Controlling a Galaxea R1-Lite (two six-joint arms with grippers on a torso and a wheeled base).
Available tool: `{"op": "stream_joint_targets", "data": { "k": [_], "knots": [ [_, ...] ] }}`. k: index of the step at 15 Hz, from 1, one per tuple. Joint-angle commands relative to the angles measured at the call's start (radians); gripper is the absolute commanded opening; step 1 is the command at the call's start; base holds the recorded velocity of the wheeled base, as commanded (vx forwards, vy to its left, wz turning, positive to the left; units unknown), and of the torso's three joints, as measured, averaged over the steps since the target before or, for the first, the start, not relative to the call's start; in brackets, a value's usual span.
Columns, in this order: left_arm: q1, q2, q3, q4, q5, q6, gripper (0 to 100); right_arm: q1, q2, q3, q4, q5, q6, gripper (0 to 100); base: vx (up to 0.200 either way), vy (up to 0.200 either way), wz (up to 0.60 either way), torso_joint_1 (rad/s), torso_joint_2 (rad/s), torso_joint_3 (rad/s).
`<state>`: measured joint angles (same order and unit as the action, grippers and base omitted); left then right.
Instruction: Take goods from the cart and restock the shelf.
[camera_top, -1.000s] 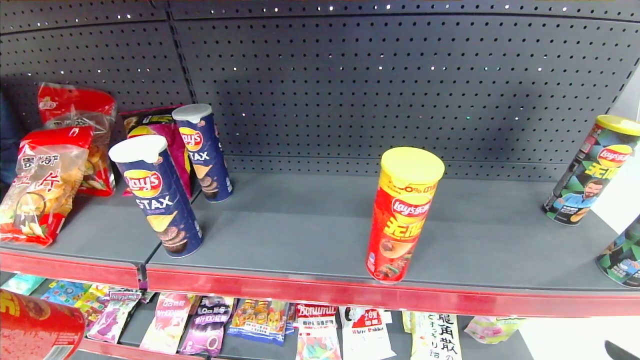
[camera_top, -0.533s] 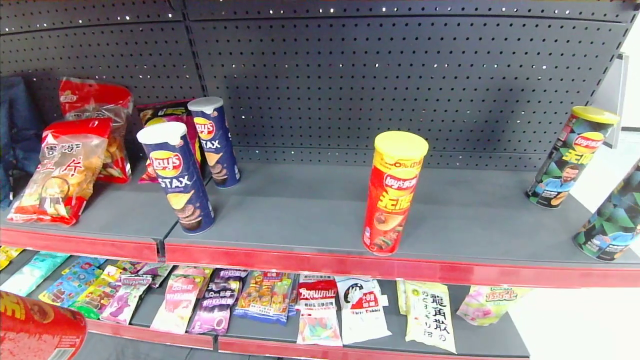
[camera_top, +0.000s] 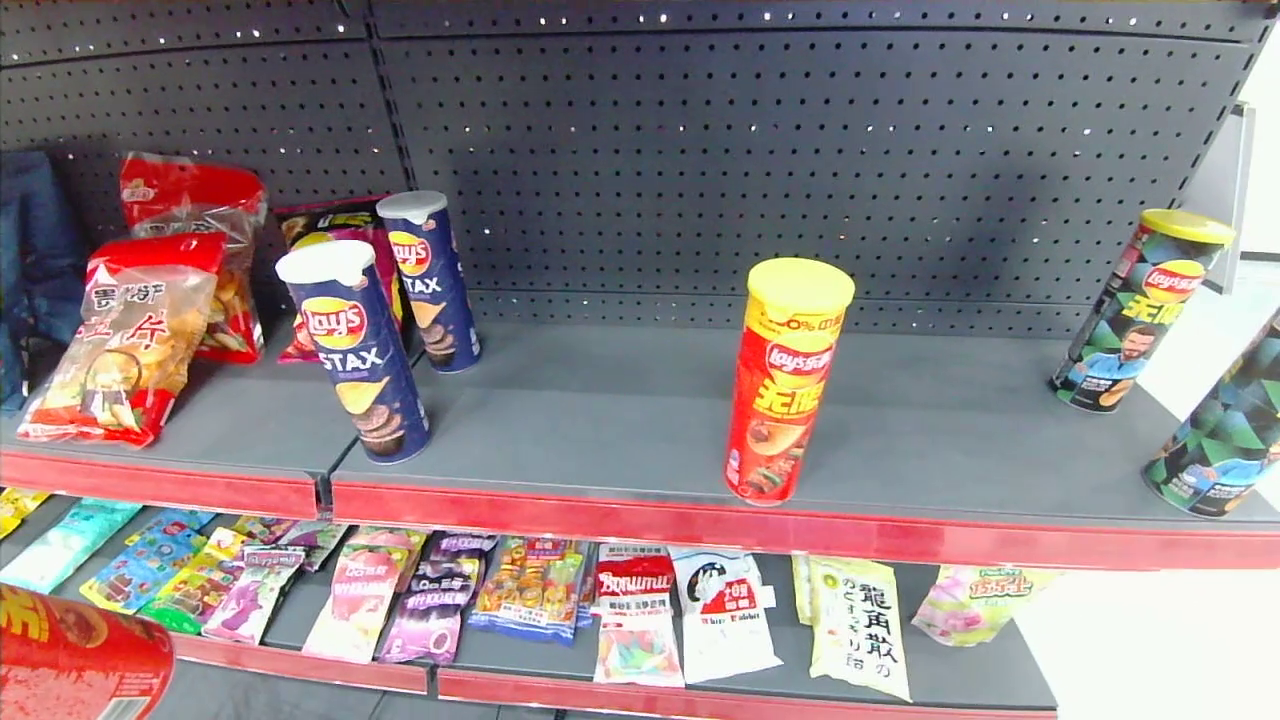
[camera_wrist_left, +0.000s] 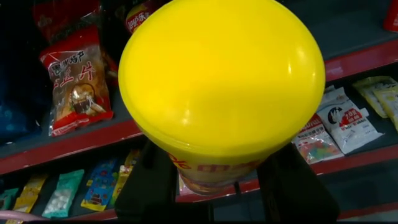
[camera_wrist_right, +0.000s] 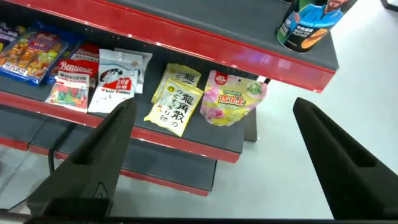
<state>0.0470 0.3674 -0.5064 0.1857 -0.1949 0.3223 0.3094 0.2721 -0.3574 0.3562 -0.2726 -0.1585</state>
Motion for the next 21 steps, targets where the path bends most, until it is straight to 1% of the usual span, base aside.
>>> {"op": "stream_joint_targets", "data": {
  "k": [1, 7, 11, 12, 14, 15, 16, 18, 19, 20, 21],
  "knots": [
    [0.001, -0.001, 0.0, 0.0, -0.001, 0.0, 0, 0.001, 0.007, 0.0, 0.0, 0.001, 0.001, 100, 0.0, 0.0, -0.6, 0.002, 0.0, 0.007],
    [0.001, -0.002, -0.001, -0.002, -0.001, 0.0, 0, 0.002, 0.004, 0.009, 0.0, 0.004, -0.001, 100, 0.0, 0.0, -0.6, 0.004, 0.01, -0.001],
    [0.001, 0.001, -0.001, 0.0, -0.003, 0.0, 0, 0.002, -0.059, 0.045, 0.0, 0.004, -0.001, 100, 0.0, 0.0, 0.0, 0.0, 0.0, 0.0],
    [-0.001, 0.005, -0.004, -0.002, -0.021, -0.002, 0, 0.001, -0.114, 0.072, 0.0, -0.002, 0.001, 100, 0.0, 0.0, 0.0, 0.0, 0.0, 0.0],
    [-0.001, 0.015, -0.008, -0.002, -0.08, -0.006, 0, 0.002, -0.272, 0.155, -0.002, -0.011, -0.006, 100, 0.0, 0.0, 0.0, 0.0, 0.0, 0.0],
    [-0.001, 0.03, -0.009, -0.003, -0.103, -0.006, 0, 0.004, -0.272, 0.166, -0.013, -0.017, -0.004, 100, 0.0, 0.0, 0.0, 0.0, 0.0, 0.0],
    [-0.001, 0.051, -0.011, -0.008, -0.117, -0.008, 0, 0.004, -0.272, 0.16, -0.013, 0.0, 0.004, 100, 0.0, 0.0, 0.0, 0.0, 0.0, 0.0],
    [-0.001, 0.09, -0.011, -0.023, -0.14, -0.014, 0, 0.01, -0.272, 0.169, -0.014, 0.096, 0.042, 100, 0.0, 0.0, 0.0, 0.0, 0.0, 0.0],
    [-0.001, 0.12, -0.009, -0.052, -0.164, -0.048, 0, 0.008, -0.272, 0.173, -0.014, 0.21, 0.086, 100, 0.0, 0.0, 0.0, 0.0, 0.0, 0.0],
    [-0.001, 0.145, -0.004, -0.074, -0.179, -0.062, 0, 0.01, -0.272, 0.178, -0.025, 0.24, 0.108, 100, 0.0, 0.0, 0.0, 0.0, 0.0, 0.0],
    [-0.001, 0.157, 0.0, -0.091, -0.19, -0.069, 0, 0.011, -0.272, 0.192, -0.048, 0.343, 0.171, 100, 0.0, 0.0, 0.0, 0.0, 0.0, 0.0]
  ]
}}
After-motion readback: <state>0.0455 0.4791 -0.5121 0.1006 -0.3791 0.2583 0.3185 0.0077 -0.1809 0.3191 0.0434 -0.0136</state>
